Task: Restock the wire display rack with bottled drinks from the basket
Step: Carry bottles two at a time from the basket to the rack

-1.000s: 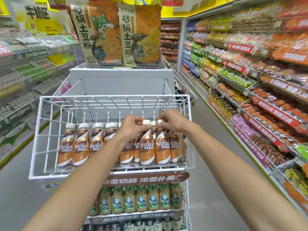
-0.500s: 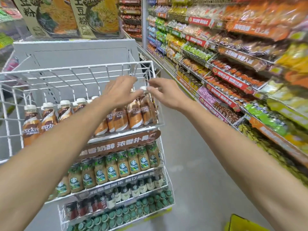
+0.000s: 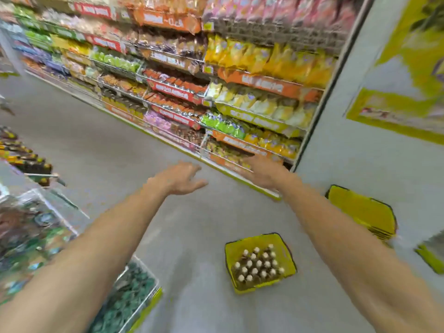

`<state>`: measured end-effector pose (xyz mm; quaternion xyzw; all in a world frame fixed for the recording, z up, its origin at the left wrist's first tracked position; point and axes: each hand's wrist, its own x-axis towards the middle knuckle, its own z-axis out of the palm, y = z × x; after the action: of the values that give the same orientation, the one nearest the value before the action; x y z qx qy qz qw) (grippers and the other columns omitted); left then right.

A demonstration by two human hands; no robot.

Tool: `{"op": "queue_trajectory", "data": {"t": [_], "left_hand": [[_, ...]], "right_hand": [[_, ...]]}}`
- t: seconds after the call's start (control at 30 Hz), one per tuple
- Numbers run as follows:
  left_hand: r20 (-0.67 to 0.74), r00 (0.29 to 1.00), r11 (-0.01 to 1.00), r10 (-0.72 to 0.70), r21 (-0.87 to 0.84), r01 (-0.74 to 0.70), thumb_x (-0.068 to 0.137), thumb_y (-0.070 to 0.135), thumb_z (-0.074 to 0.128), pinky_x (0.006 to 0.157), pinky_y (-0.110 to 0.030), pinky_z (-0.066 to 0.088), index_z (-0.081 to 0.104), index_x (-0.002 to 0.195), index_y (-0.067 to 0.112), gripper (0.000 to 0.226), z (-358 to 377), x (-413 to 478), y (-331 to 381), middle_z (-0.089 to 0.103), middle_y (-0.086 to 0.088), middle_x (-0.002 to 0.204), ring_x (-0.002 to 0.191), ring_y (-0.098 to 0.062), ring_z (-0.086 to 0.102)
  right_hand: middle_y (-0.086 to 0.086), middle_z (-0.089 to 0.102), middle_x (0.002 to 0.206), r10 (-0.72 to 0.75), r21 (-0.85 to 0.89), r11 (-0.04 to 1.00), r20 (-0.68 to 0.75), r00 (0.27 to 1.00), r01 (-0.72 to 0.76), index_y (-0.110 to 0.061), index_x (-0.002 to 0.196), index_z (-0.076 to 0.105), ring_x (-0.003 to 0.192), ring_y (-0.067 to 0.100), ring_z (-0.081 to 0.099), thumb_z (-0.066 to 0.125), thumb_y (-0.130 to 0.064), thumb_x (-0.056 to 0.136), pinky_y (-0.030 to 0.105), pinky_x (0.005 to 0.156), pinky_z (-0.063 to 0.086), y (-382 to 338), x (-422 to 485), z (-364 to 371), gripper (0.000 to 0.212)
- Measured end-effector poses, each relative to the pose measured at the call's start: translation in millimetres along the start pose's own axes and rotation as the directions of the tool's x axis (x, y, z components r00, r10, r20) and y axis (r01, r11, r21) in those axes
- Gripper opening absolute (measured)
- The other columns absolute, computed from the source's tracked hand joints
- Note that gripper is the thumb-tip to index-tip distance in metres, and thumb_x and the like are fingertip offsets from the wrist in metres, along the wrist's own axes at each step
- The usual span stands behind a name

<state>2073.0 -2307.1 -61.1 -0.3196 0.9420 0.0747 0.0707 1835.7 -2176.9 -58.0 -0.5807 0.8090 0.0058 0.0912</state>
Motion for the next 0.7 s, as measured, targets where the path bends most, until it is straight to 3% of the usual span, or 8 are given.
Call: {"op": "queue_trajectory", "data": {"t": [0.13, 0.2, 0.3, 0.47, 0.6, 0.7], "left_hand": [[0.074, 0.993, 0.996, 0.094, 0.0, -0.095, 0.1, 0.062, 0.042, 0.12, -0.044, 0.031, 0.033, 0.158, 0.016, 0.074, 29.9, 68.9, 114.4, 0.035, -0.011, 0.163, 0.149, -0.031, 0.035], [0.094, 0.988, 0.993, 0.121, -0.002, -0.121, 0.102, 0.059, 0.041, 0.119, -0.042, 0.031, 0.033, 0.158, 0.014, 0.072, 44.7, 93.7, 161.4, 0.034, -0.012, 0.164, 0.149, -0.031, 0.035], [0.117, 0.985, 0.992, 0.127, -0.039, -0.123, 0.102, 0.059, 0.041, 0.117, -0.045, 0.036, 0.036, 0.156, 0.013, 0.071, 71.4, 119.5, 206.6, 0.04, -0.012, 0.159, 0.145, -0.032, 0.04], [0.205, 0.979, 0.997, 0.025, -0.071, -0.011, 0.1, 0.063, 0.039, 0.112, -0.048, 0.041, 0.042, 0.15, 0.012, 0.071, 128.6, 149.7, 222.8, 0.049, -0.014, 0.15, 0.138, -0.033, 0.048], [0.302, 0.952, 0.986, -0.047, -0.141, 0.093, 0.101, 0.06, 0.042, 0.11, -0.044, 0.042, 0.048, 0.144, 0.007, 0.068, 184.0, 166.4, 216.6, 0.053, -0.016, 0.147, 0.137, -0.033, 0.049], [0.395, 0.913, 0.97, -0.101, -0.166, 0.179, 0.098, 0.064, 0.042, 0.111, -0.044, 0.041, 0.048, 0.144, 0.01, 0.07, 232.1, 181.7, 208.1, 0.052, -0.014, 0.148, 0.138, -0.032, 0.048]], "right_hand": [[0.014, 0.06, 0.136, 0.148, -0.022, 0.989, 0.066, 0.987, -0.147, -0.019, 0.137, 0.055, 0.122, 0.039, 0.06, 0.039, -0.074, 0.097, 0.049, 0.096, 0.054, 131.8, -32.2, 22.9, 0.07], [0.017, 0.061, 0.132, 0.172, -0.033, 0.985, 0.098, 0.98, -0.17, -0.012, 0.134, 0.057, 0.12, 0.038, 0.06, 0.044, -0.065, 0.102, 0.043, 0.09, 0.051, 175.5, -48.2, 25.9, 0.063], [0.019, 0.059, 0.138, 0.182, -0.055, 0.983, 0.132, 0.974, -0.176, -0.011, 0.137, 0.055, 0.125, 0.04, 0.058, 0.049, -0.054, 0.105, 0.045, 0.096, 0.05, 225.1, -50.6, 38.3, 0.054], [0.018, 0.056, 0.146, 0.151, -0.022, 0.988, 0.235, 0.96, -0.15, -0.016, 0.146, 0.05, 0.131, 0.038, 0.056, 0.048, -0.054, 0.103, 0.048, 0.105, 0.049, 270.6, -28.0, 85.0, 0.057], [0.014, 0.045, 0.159, 0.094, -0.004, 0.995, 0.361, 0.928, -0.1, -0.013, 0.154, 0.043, 0.146, 0.034, 0.043, 0.044, -0.046, 0.108, 0.047, 0.117, 0.038, 285.8, -12.8, 139.7, 0.057], [0.015, 0.049, 0.155, 0.08, 0.014, 0.995, 0.448, 0.891, -0.096, -0.012, 0.151, 0.047, 0.143, 0.036, 0.046, 0.043, -0.05, 0.107, 0.048, 0.116, 0.039, 299.5, 5.5, 196.4, 0.058]]}}
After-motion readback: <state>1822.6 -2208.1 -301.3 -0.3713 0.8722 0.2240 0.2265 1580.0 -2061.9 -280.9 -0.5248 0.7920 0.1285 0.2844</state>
